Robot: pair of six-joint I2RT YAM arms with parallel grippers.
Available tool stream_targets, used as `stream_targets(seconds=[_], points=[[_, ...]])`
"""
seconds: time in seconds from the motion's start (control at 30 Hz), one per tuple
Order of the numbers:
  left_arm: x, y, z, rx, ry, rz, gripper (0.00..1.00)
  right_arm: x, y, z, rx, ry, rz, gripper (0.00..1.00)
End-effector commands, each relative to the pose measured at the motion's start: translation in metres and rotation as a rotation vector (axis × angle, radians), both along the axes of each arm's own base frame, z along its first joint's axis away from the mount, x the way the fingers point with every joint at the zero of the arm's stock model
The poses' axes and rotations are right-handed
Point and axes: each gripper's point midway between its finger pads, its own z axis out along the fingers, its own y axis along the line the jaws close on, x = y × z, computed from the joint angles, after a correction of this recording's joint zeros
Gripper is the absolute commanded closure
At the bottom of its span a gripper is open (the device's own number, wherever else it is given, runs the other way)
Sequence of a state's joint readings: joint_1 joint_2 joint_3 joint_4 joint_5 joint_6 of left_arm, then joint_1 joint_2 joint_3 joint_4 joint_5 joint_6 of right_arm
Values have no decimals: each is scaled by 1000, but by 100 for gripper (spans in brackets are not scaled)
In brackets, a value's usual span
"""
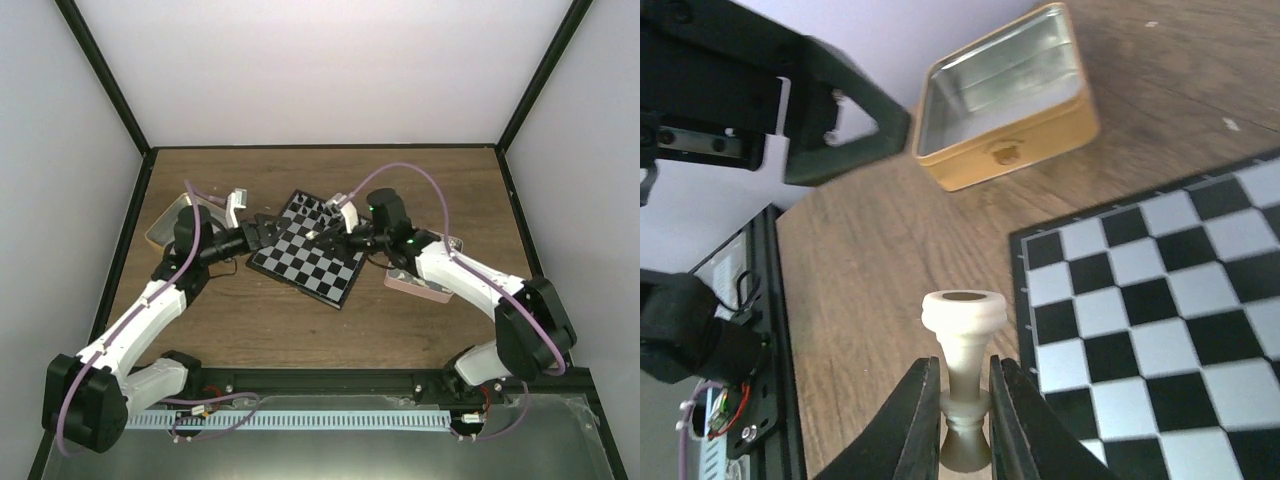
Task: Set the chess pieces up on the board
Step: Place the chess piece on the chessboard.
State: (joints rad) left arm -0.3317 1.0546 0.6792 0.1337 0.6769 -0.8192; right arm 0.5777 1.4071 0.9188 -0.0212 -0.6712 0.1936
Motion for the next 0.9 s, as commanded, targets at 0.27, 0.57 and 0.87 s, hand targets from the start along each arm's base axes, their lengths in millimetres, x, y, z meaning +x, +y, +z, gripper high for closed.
stream_targets(seconds=[0.27,0.57,0.87], points=[[-5,-20,-6,-39,81,-62,19,-27,52,33,65,-132,202,86],[-6,-26,-19,-68,153,-86,46,-22,55,33,86,-121,174,89],[-16,-28,-37,-70,202,-120,59,-15,60,38,106,-126,154,88]])
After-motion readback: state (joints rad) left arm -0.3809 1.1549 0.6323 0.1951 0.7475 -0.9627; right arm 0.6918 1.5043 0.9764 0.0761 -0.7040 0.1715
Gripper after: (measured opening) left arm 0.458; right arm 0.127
